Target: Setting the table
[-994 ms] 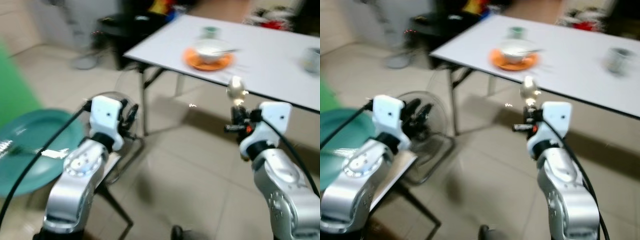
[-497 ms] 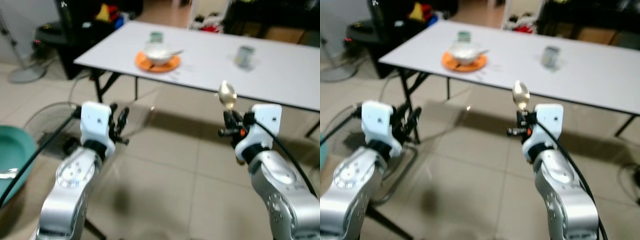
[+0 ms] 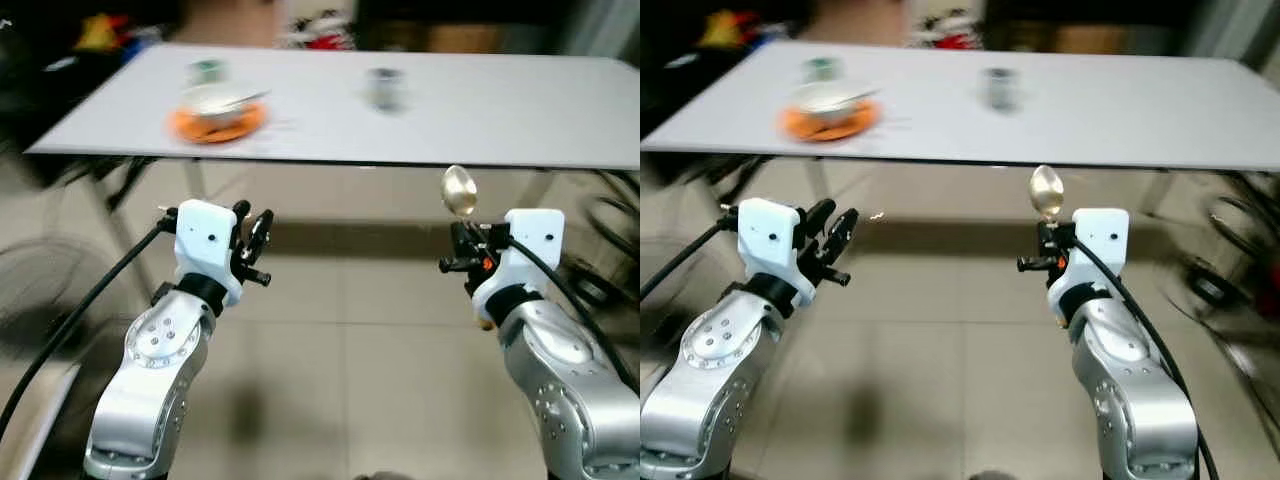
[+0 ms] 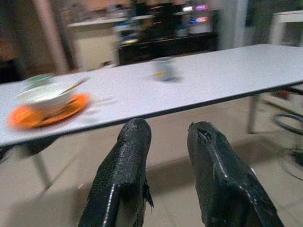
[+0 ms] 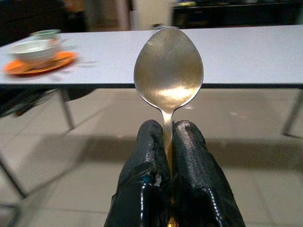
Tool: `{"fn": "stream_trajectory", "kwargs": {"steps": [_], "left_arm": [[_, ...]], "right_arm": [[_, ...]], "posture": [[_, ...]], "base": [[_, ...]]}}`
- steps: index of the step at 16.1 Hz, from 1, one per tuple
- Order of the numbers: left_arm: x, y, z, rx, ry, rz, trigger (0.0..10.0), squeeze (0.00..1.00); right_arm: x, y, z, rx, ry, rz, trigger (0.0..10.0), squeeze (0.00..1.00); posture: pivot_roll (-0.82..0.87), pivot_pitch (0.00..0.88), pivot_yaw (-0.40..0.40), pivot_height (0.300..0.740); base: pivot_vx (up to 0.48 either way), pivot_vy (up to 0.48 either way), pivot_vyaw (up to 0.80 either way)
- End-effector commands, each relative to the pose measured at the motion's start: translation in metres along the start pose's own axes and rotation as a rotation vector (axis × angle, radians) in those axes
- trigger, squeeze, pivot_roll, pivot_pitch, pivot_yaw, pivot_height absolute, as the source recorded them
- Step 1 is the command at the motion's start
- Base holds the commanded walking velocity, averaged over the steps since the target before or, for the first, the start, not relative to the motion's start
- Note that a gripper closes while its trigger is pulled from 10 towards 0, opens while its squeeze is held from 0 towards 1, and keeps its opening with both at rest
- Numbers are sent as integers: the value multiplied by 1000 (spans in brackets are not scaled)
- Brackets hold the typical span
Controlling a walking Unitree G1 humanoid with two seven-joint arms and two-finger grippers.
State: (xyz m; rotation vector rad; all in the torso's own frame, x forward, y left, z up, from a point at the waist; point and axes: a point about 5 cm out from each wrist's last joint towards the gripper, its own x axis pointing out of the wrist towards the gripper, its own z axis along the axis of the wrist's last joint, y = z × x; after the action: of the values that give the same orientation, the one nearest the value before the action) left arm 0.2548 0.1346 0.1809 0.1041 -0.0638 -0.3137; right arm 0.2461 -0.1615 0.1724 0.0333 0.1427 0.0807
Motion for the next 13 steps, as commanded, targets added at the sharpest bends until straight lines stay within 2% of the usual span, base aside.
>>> {"fn": "stream_trajectory", "kwargs": {"steps": [1,2,8,10,13], "left_arm": [[3,-4,1,-13,-7,-32,10000,0],[4,-5,1,-16,-7,-37,10000,0],[5,-4,-2,-28,0,-48,10000,0],[4,-3,-3,-29,3,-35,10000,0],[2,3,-4,-26,3,-1,10000,0]], "right_arm": [[-1,-6,2,-5,-11,-40,10000,0],[-2,-6,2,-5,-12,-45,10000,0],[-3,-10,4,-19,-21,-60,10000,0],[-1,-7,4,-23,-17,-35,10000,0],[4,4,6,-26,-15,74,10000,0]], "posture": [[54,0,27,740],[46,0,34,740],[39,0,38,740],[47,0,27,740],[54,0,15,740]], "base": [[330,0,-800],[330,0,-725],[349,0,0],[352,0,0],[352,0,0]]}}
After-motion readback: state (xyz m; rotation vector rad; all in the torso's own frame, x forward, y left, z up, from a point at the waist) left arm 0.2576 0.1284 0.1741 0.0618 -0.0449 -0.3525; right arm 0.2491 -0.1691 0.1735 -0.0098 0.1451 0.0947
